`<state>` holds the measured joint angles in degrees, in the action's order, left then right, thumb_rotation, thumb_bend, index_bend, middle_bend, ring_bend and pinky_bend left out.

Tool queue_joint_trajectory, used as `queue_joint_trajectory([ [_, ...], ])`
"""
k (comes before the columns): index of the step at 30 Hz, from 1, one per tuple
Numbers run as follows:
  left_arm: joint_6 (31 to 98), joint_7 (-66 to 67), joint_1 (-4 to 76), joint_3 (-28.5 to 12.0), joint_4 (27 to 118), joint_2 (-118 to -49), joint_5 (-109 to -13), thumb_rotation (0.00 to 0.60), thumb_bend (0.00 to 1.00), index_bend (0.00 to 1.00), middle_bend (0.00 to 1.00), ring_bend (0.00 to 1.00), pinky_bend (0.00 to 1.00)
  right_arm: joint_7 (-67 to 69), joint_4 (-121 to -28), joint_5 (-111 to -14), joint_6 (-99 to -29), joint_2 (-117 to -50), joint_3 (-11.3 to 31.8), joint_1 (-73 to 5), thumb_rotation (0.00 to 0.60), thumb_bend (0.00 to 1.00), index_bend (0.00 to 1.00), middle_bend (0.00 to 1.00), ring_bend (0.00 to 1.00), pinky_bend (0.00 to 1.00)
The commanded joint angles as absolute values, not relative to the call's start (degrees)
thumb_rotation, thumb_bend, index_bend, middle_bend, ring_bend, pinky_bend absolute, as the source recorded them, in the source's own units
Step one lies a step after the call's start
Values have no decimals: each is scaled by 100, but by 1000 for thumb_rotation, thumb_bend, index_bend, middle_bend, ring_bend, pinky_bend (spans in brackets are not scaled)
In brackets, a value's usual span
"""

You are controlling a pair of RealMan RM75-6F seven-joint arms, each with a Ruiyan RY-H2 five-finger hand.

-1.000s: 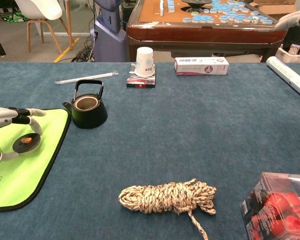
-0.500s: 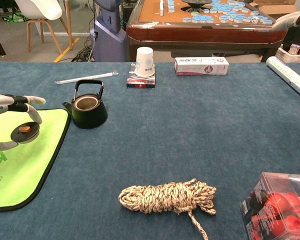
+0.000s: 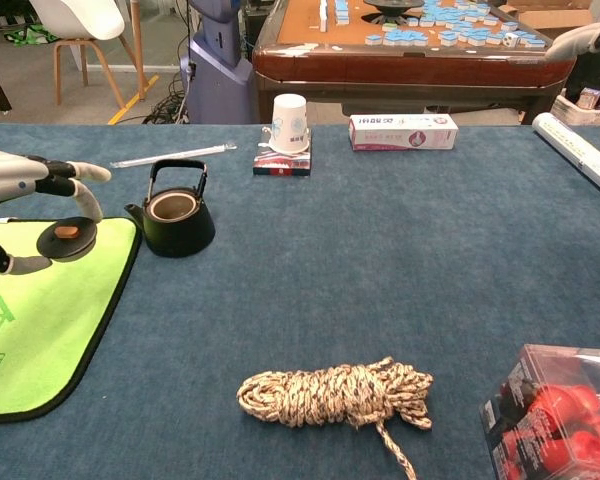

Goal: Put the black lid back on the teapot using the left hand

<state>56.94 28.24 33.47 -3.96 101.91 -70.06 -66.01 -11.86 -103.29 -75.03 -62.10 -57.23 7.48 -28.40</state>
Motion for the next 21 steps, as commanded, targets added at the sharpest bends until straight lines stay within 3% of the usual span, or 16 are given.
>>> queue_joint_trajectory([
  [1,5747,3005,3418,-429,10391,-6922,-6467,600,331,331,0,0,0,-1129,-10295,-7534,-6222,-5722,742,-2824,600,411,4,0,0,0],
  [11,5482,3166,3752,-559,10915,-6656,-5971,600,331,331,0,0,0,-1044,-10276,-7534,-6219,-5691,752,-2807,600,411,5,0,0,0],
  [21,5313,3435,4237,-674,10959,-6819,-5551,600,331,331,0,0,0,-1103,-10302,-7460,-6180,-5687,802,-2852,600,412,5,0,0,0],
])
